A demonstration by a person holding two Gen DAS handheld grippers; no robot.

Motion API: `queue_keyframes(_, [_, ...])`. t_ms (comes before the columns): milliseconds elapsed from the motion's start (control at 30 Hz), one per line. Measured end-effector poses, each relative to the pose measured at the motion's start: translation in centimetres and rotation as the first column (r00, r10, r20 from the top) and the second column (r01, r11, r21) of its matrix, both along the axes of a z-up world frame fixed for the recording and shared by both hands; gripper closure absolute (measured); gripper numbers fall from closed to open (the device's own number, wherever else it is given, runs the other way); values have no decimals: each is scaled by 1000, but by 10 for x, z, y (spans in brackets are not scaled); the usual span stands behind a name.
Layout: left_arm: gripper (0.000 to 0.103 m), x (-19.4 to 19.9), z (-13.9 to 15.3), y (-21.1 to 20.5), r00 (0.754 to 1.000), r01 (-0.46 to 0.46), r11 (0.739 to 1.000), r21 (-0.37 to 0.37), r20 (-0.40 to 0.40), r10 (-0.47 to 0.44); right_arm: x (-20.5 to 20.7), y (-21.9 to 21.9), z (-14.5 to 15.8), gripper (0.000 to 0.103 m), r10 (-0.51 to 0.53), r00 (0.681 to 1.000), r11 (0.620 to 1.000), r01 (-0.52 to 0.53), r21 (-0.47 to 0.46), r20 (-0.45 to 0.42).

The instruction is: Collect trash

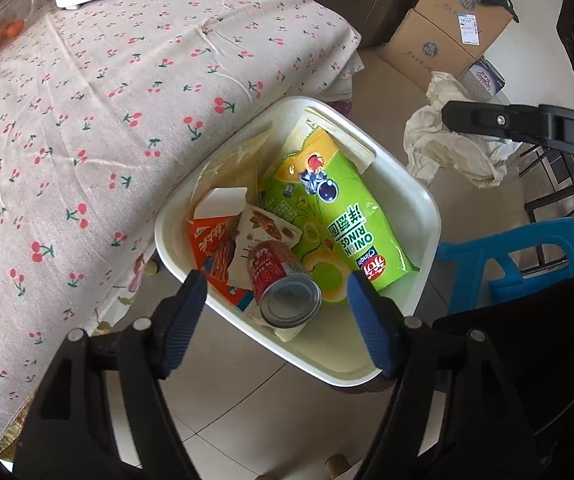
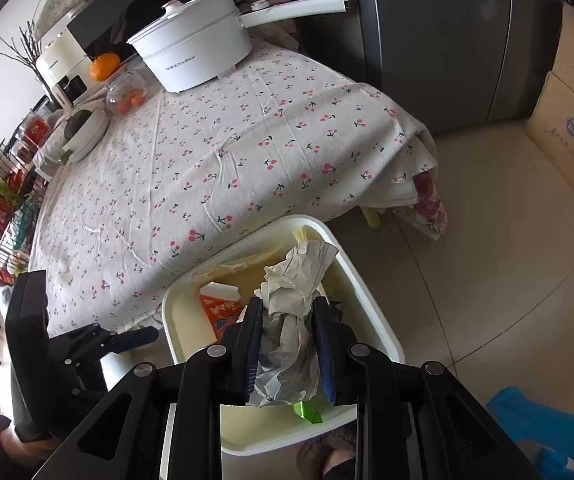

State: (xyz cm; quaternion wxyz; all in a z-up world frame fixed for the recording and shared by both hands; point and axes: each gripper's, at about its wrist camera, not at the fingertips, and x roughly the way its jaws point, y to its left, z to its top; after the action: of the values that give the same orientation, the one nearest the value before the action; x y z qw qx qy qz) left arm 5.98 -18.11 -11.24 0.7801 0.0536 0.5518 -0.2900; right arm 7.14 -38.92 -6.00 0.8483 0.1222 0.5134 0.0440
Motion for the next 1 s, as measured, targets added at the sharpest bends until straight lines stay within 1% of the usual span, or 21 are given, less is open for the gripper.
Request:
queue_keyframes(133, [20, -12, 12, 21, 997, -69, 997, -27, 32, 69, 1, 7, -3, 77, 18, 1000, 1000, -18, -20, -12])
queue_keyframes(233, [16, -22, 18, 33, 992, -108, 994, -20, 57, 109, 3, 13, -8, 77, 31, 999, 999, -32, -34, -27])
queue_keyframes(300, [11, -29, 21, 37, 988, -134, 991, -17, 79, 135, 5, 18, -11, 76, 42, 998, 998, -43, -42, -38])
queue_keyframes(333, [10, -31, 22, 38, 985, -146, 989, -15, 87, 147, 6, 20, -13, 76, 47, 998, 998, -49, -46, -43])
queue_keyframes(367, [8, -34, 23, 40, 983, -157, 987, -14, 93, 158, 6, 22, -14, 72, 50, 998, 997, -52, -48, -47])
queue_keyframes(433, [6, -39, 24, 44, 978, -184, 983, -15, 100, 185, 8, 24, -16, 69, 49, 997, 998, -51, -47, -53])
queue_keyframes(467, [4, -40, 24, 45, 975, -198, 980, -17, 99, 199, 9, 25, -16, 58, 48, 997, 998, -50, -44, -55])
queue_keyframes(500, [1, -41, 24, 49, 971, -217, 976, -18, 95, 218, 10, 25, -16, 50, 44, 997, 998, -46, -37, -56])
queue_keyframes(533, [1, -41, 24, 52, 967, -238, 971, -20, 90, 239, 10, 25, -16, 35, 35, 998, 999, -36, -31, -53])
queue_keyframes(567, [1, -43, 25, 54, 963, -257, 966, -20, 83, 257, 9, 24, -15, 30, 25, 999, 999, -27, -29, -48])
queue_keyframes(633, [1, -44, 24, 59, 956, -287, 958, -8, 69, 287, 8, 25, -12, 29, 23, 999, 999, -25, -32, -43])
queue_keyframes(767, [1, -51, 30, 70, 934, -348, 937, -12, 79, 348, 1, 31, -6, 24, 15, 999, 997, -17, -73, -31])
queue_keyframes(800, [1, -53, 32, 74, 926, -369, 929, -14, 88, 368, -3, 33, -1, 24, 14, 1000, 996, -15, -85, -16])
queue_keyframes(900, [1, -60, 40, 86, 899, -426, 905, -10, 113, 424, -19, 45, 17, 17, 35, 998, 992, -28, -126, 54])
queue_keyframes(1000, [1, -65, 54, 97, 870, -468, 884, 4, 176, 460, -39, 62, 37, 8, 60, 989, 982, -34, -184, 138])
